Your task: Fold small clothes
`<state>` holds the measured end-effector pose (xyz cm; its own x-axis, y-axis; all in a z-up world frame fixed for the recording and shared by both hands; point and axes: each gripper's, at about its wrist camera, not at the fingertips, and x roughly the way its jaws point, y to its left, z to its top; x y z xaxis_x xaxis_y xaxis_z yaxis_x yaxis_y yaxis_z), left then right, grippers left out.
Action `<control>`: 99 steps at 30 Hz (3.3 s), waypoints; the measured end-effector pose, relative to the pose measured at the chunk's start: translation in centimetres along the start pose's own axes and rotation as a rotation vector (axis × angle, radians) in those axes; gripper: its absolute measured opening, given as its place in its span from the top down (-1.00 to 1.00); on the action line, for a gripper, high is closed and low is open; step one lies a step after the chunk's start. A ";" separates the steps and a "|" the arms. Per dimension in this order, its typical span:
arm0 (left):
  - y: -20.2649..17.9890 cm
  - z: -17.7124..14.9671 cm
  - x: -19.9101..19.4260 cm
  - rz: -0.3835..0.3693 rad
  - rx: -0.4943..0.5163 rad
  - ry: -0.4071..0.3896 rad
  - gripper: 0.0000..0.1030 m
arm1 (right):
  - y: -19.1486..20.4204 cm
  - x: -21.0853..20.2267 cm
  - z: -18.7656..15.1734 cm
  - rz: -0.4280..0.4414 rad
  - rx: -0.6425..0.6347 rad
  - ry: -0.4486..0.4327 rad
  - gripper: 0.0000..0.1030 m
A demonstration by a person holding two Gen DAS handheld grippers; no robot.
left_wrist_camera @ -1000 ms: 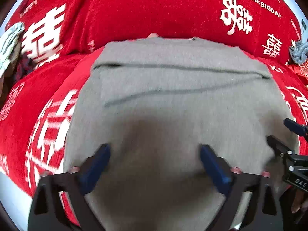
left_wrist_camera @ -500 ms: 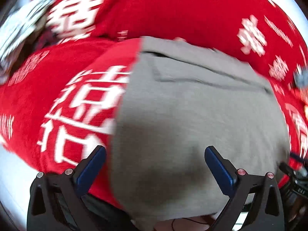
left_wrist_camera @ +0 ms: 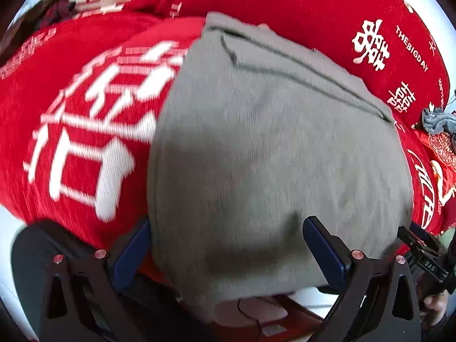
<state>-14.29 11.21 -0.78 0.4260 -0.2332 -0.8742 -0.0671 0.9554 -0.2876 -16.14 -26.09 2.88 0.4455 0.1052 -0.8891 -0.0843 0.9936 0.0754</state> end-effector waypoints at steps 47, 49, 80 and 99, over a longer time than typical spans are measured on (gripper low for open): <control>2.2 0.8 -4.7 -0.006 -0.186 -0.139 -0.98 | -2.5 -3.0 7.1 0.227 0.116 -0.199 -0.33; 2.0 -0.1 -4.2 -0.066 -0.212 -0.103 -0.98 | -2.8 -2.9 6.6 0.214 0.106 -0.190 -0.33; -4.5 9.8 -4.9 -0.044 0.008 -0.189 0.97 | -2.6 -1.8 9.3 0.444 0.195 -0.206 0.87; 2.8 -3.4 -2.7 -0.400 -0.420 -0.062 -0.20 | 0.6 -7.3 10.8 0.596 0.122 -0.299 0.87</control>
<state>-18.70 13.87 -0.57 0.5430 -0.5383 -0.6445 -0.2366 0.6384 -0.7325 -9.84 -25.83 14.26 0.5826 0.6264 -0.5179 -0.2985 0.7576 0.5805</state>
